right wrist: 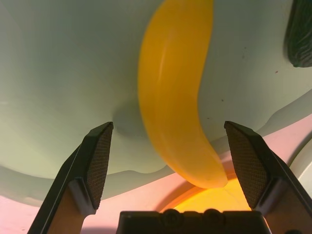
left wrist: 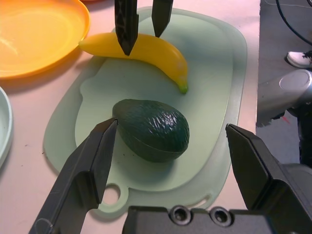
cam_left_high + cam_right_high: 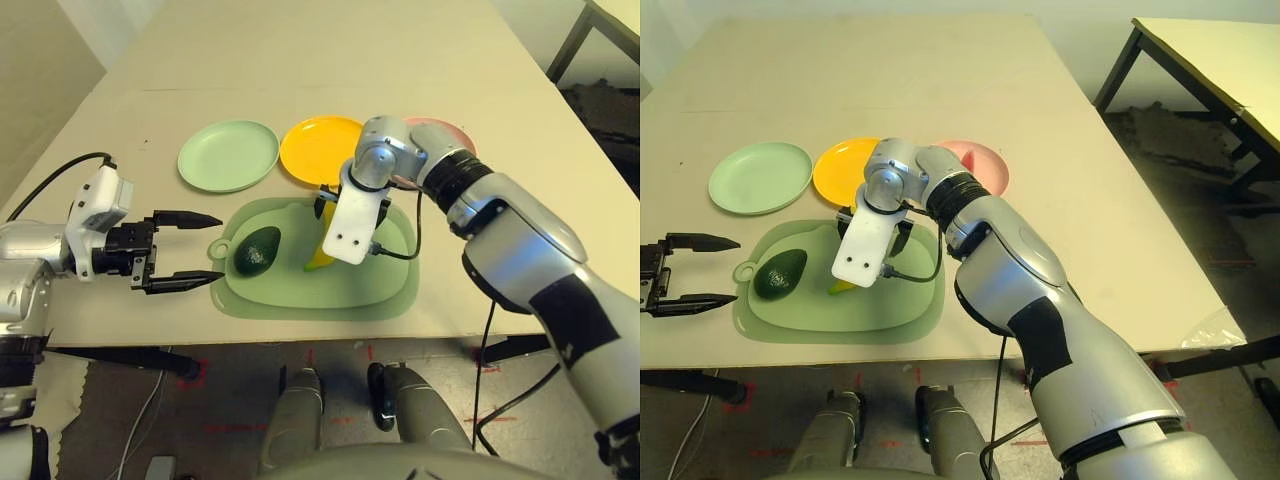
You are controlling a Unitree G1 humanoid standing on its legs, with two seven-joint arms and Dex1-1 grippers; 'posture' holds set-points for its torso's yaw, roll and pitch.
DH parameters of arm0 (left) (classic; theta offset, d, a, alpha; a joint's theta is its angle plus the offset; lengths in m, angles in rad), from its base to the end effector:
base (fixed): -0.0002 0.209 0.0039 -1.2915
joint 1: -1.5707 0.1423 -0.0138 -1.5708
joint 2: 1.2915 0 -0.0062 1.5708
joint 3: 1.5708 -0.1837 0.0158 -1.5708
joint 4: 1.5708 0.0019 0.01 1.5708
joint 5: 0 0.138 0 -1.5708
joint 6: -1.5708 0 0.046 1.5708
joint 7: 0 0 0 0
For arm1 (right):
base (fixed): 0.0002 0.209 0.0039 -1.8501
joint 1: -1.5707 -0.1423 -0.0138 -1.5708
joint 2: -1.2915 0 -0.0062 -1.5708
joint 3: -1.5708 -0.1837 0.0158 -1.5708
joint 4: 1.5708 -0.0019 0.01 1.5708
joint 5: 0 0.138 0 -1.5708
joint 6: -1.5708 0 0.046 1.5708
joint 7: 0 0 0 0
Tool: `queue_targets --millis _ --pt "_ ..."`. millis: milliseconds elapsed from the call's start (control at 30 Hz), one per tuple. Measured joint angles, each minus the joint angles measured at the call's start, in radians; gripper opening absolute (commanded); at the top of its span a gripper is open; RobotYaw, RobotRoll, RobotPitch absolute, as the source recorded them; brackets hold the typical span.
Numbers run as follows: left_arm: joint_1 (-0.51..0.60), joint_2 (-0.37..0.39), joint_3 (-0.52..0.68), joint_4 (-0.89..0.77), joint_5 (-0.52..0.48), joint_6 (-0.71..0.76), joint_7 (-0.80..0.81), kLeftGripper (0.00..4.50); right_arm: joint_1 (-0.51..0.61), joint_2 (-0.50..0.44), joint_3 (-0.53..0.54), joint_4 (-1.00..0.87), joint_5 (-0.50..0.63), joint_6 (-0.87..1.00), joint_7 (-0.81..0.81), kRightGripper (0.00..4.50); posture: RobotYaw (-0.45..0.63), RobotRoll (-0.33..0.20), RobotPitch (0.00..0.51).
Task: Place the fruits into color-matched plates.
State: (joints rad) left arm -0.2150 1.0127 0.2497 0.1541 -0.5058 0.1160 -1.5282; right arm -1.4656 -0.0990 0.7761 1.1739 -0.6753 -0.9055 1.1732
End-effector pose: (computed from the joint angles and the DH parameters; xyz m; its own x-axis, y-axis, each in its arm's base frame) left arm 0.2199 0.3490 0.2027 0.3638 -0.8519 -0.3767 0.9271 0.2919 0.2351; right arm 0.3327 -0.0019 0.2306 0.1718 0.3039 -0.9371 -0.1291 -0.9361 -0.3272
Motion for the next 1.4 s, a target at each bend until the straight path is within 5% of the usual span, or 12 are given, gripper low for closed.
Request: queue_targets --millis 100,367,1067,1400 --pt "0.003 0.0 0.003 -0.007 -0.003 0.007 0.006 4.5 -0.003 0.007 0.008 0.015 -0.021 0.007 -0.028 4.19 0.12 0.0 0.212" --pt "-0.001 0.0 0.003 -0.003 -0.003 0.007 0.007 4.5 -0.005 0.005 0.009 0.029 -0.028 0.004 0.002 1.61 0.11 0.0 0.209" --pt "-0.034 -0.03 0.006 0.002 -0.025 0.06 0.075 4.5 -0.068 -0.025 -0.117 0.038 0.122 0.094 0.158 1.61 0.09 0.0 0.198" --pt "-0.055 -0.053 0.009 -0.059 -0.02 0.171 0.274 4.5 -0.157 -0.018 -0.16 0.134 0.084 0.34 -0.146 1.61 0.11 0.0 0.212"
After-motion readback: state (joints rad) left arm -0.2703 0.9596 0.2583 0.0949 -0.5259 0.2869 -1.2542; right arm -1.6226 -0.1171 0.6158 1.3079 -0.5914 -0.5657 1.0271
